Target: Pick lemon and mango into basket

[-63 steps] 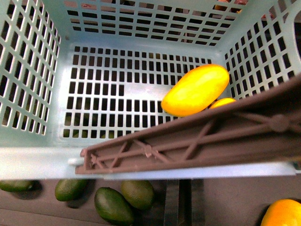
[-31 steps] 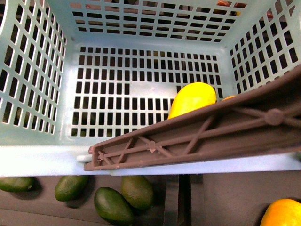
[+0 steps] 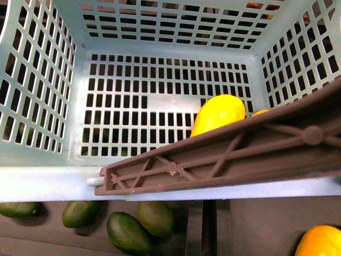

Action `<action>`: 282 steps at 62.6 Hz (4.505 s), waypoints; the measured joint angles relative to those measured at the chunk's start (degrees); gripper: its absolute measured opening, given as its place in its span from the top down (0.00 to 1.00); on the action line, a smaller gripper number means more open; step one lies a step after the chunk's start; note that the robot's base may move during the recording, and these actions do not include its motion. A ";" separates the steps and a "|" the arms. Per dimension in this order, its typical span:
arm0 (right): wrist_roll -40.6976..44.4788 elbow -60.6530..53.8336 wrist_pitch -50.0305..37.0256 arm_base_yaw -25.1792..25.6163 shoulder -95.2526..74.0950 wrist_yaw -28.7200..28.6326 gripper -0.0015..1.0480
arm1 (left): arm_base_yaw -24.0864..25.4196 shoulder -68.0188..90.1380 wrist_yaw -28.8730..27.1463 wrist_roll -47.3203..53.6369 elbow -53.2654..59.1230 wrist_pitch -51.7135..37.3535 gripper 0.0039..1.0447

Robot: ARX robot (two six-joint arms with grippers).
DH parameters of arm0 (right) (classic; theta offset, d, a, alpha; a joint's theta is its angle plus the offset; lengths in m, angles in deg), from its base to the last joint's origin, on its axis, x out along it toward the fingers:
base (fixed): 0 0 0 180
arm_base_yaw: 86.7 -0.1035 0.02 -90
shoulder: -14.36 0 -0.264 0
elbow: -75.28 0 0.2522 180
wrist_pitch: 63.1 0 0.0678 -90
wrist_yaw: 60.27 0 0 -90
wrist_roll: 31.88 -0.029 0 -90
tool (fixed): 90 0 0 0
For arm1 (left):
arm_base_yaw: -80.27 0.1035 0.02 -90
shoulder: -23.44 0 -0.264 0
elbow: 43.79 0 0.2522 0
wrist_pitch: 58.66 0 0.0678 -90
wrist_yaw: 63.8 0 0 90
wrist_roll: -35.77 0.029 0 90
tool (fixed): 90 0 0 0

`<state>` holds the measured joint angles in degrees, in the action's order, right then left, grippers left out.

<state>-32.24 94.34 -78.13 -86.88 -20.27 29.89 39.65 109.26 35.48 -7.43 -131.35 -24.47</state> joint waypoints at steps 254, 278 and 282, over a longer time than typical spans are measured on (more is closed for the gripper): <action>0.17 -4.28 28.89 0.15 34.47 -0.15 0.08 | 3.82 12.33 -27.65 -19.43 -12.11 2.47 0.95; 0.17 -4.28 28.89 0.15 34.47 -0.20 0.08 | 12.74 35.80 -24.15 -38.51 -31.10 6.78 0.95; 0.17 -4.28 28.89 0.15 34.47 -0.20 0.08 | 13.03 38.01 -24.02 -42.03 -31.45 6.12 0.95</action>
<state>-32.06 90.06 -49.24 -86.73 14.19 29.69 52.68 147.27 11.46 -49.46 -162.80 -18.35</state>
